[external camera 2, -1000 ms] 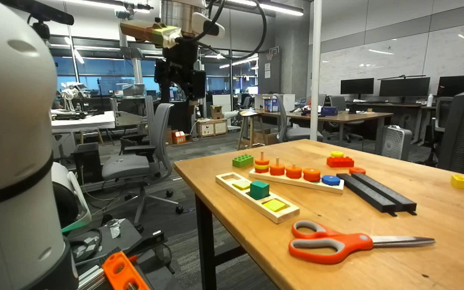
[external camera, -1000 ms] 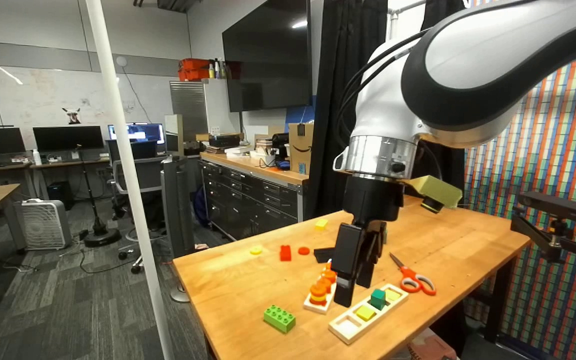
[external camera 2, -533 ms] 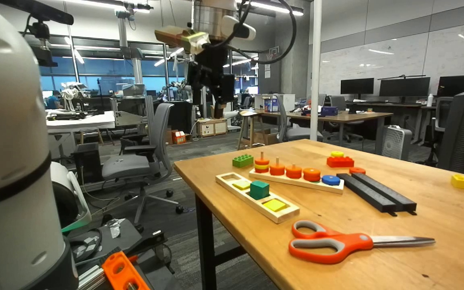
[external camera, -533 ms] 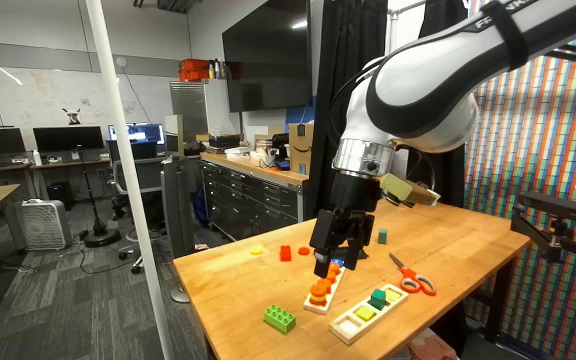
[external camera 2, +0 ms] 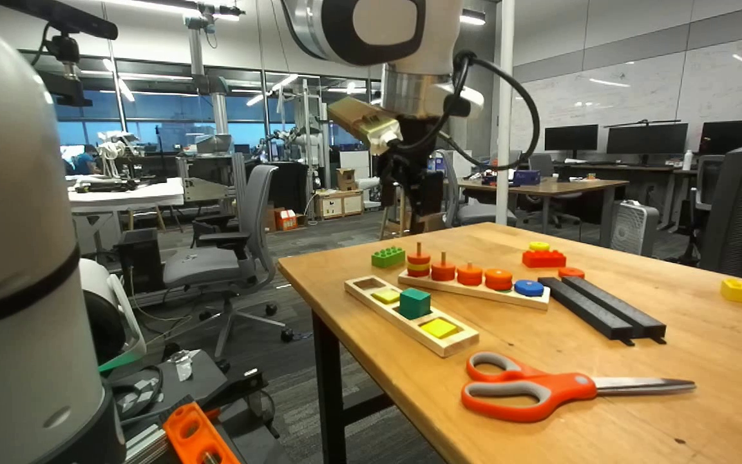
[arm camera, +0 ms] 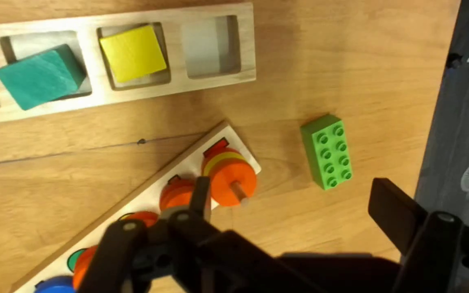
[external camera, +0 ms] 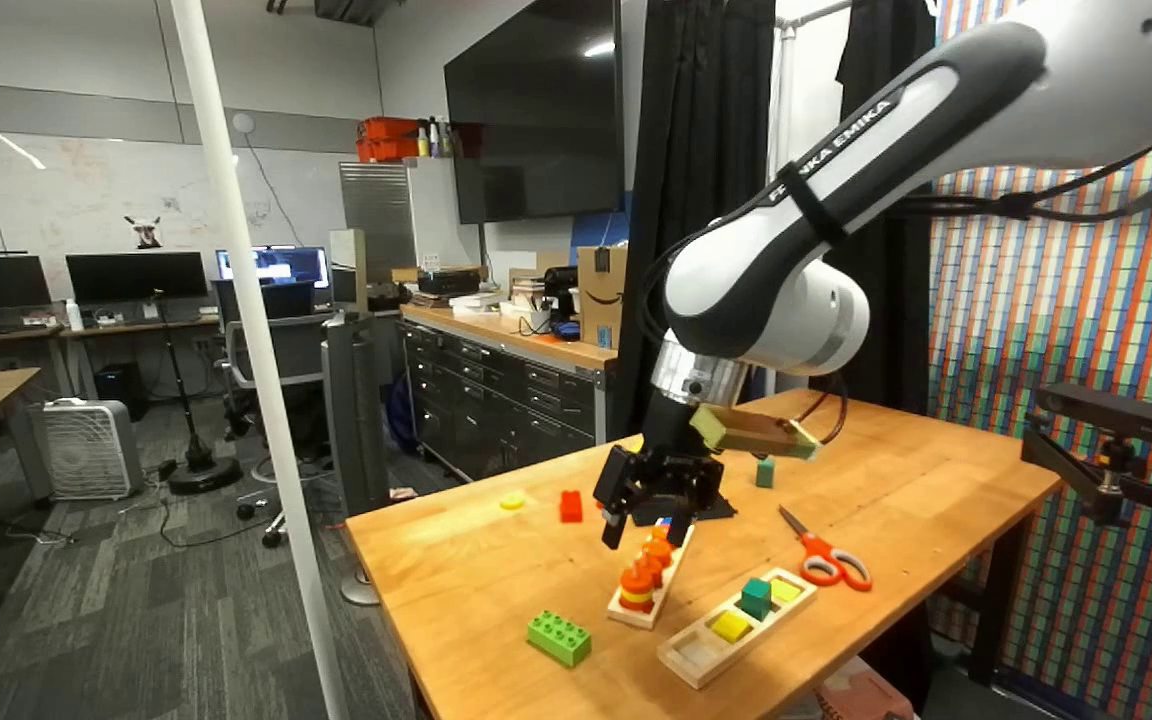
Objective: Pick up the tokens from the holder and put them on the table.
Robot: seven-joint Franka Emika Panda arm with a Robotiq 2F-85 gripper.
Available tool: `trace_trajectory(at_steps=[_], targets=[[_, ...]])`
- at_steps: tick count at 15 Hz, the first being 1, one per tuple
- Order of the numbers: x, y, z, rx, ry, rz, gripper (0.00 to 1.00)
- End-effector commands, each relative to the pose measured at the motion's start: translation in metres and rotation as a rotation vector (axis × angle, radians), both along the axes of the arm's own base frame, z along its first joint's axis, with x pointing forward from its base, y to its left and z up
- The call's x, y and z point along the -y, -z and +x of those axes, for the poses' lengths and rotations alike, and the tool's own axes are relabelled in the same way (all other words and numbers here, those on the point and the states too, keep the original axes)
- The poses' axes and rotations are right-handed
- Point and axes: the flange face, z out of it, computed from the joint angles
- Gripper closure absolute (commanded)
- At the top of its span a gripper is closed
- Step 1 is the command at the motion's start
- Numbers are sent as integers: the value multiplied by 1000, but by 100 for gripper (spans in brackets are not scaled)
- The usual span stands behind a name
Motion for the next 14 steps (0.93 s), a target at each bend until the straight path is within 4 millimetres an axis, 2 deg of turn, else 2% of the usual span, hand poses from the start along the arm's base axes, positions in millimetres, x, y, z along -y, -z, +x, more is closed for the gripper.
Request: trace_trajectory(at_steps=[1, 6, 14], targets=[[13, 16, 32, -39, 141, 9, 0], [10, 24, 49, -90, 321, 13, 0], [13, 26, 47, -114, 646, -41, 0]])
